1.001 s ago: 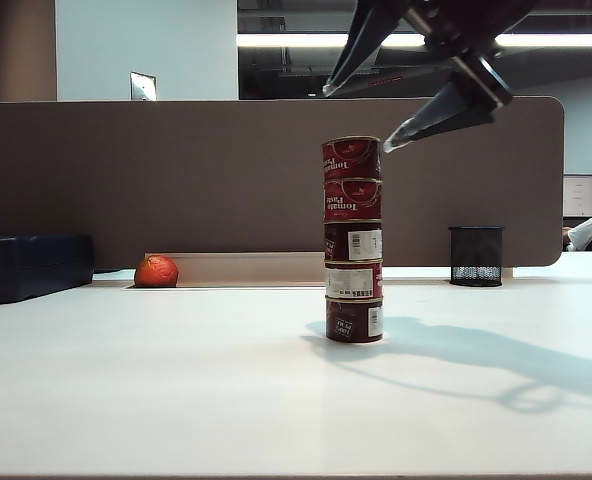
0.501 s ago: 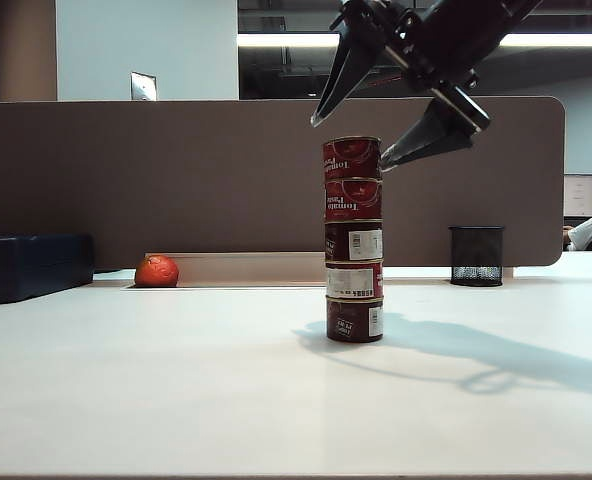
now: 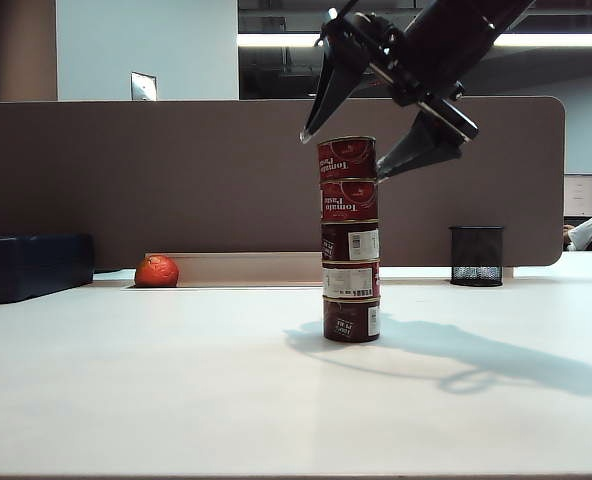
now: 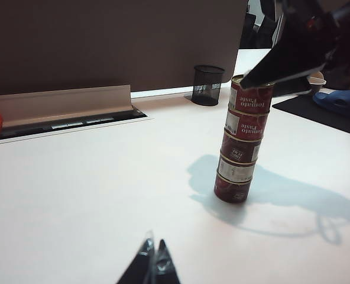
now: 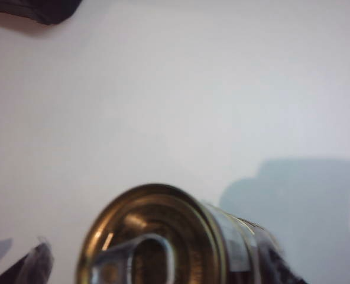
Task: Take a can of tomato sauce from the stacked ones and place it on the table.
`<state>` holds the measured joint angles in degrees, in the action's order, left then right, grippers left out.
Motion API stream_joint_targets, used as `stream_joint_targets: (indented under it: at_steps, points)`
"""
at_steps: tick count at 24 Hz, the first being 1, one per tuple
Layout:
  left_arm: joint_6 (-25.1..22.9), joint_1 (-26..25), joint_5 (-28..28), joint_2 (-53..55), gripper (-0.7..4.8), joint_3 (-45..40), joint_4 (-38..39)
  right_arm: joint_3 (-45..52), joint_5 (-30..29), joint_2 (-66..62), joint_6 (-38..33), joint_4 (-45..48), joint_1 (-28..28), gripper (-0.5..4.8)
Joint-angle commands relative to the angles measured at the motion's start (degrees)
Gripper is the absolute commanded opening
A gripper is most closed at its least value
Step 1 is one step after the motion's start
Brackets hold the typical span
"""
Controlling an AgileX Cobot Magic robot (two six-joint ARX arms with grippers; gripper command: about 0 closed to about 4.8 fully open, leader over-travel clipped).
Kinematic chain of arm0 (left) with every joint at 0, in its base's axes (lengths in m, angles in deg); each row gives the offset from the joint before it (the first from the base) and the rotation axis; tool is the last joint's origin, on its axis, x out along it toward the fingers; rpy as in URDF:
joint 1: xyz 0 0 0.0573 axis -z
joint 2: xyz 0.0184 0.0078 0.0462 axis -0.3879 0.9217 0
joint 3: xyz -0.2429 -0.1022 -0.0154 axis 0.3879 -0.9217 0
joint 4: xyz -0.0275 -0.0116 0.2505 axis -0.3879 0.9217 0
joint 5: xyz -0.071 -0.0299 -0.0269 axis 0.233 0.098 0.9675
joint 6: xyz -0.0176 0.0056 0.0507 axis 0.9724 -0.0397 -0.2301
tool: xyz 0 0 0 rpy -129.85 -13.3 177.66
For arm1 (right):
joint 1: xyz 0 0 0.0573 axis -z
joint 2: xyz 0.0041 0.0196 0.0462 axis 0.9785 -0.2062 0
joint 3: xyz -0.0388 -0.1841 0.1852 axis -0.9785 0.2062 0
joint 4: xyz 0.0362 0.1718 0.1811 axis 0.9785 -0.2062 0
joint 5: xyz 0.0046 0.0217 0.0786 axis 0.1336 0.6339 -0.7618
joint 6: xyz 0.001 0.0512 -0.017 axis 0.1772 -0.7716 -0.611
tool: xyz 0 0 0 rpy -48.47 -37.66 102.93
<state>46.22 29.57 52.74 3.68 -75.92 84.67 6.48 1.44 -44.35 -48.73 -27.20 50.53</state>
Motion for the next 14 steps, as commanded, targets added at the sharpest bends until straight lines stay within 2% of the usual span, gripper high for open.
stream_joint_targets:
  at_steps: [1, 14]
  points:
    - [0.13, -0.04, -0.02, 0.02, -0.06, 0.37, -0.7, -0.33, 1.6, 0.02, 0.04, 0.81, -0.11, 4.79]
    - [0.11, -0.04, -0.04, 0.04, -0.06, 0.37, -0.72, -0.35, 1.81, -1.05, 0.02, 0.76, -0.11, 4.79]
